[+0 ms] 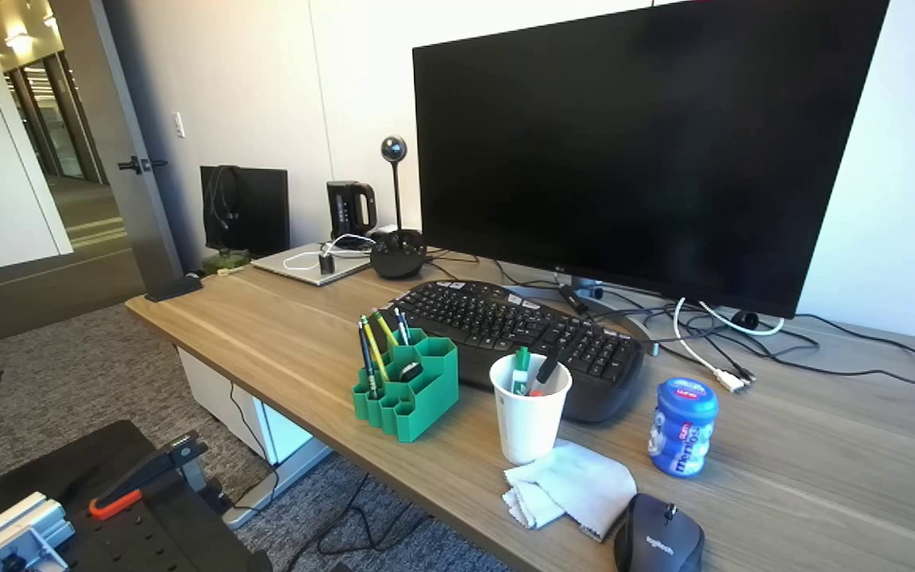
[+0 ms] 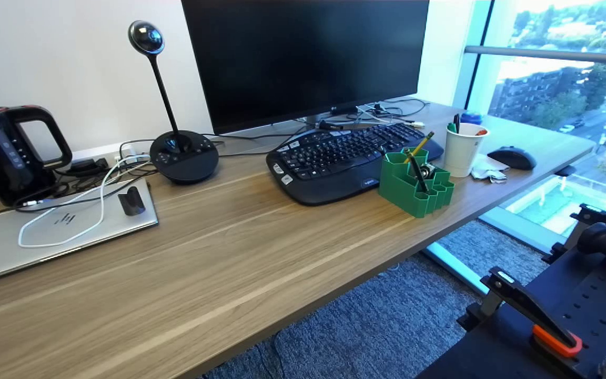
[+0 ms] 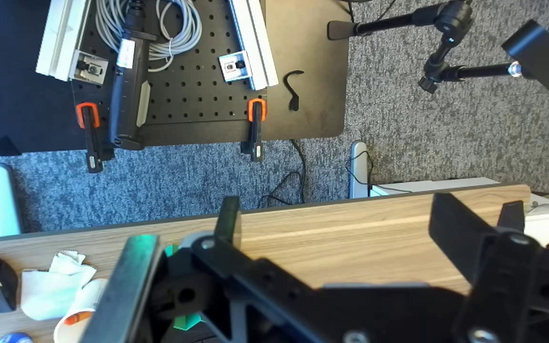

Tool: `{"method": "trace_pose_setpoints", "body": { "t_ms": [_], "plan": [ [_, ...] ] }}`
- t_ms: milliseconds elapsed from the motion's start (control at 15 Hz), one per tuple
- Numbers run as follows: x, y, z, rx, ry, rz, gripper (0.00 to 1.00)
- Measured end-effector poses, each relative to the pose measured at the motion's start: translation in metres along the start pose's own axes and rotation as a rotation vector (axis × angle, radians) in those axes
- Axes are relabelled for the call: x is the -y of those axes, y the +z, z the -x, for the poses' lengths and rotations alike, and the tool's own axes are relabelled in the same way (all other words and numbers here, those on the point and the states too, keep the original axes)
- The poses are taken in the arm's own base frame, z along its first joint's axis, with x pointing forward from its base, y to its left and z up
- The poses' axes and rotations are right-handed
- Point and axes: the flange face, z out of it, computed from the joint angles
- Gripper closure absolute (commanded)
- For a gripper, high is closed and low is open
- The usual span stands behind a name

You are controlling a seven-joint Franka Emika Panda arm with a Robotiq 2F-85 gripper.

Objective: Move the marker to the green rack

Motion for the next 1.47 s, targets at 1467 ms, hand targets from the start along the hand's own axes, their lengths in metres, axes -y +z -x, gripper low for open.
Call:
{"method": "trace_pose_setpoints", "body": {
  "t_ms": [1467],
  "plan": [
    [-0.025, -0.011, -0.033, -0.189, 0.190, 0.038, 0.00]
  ]
}}
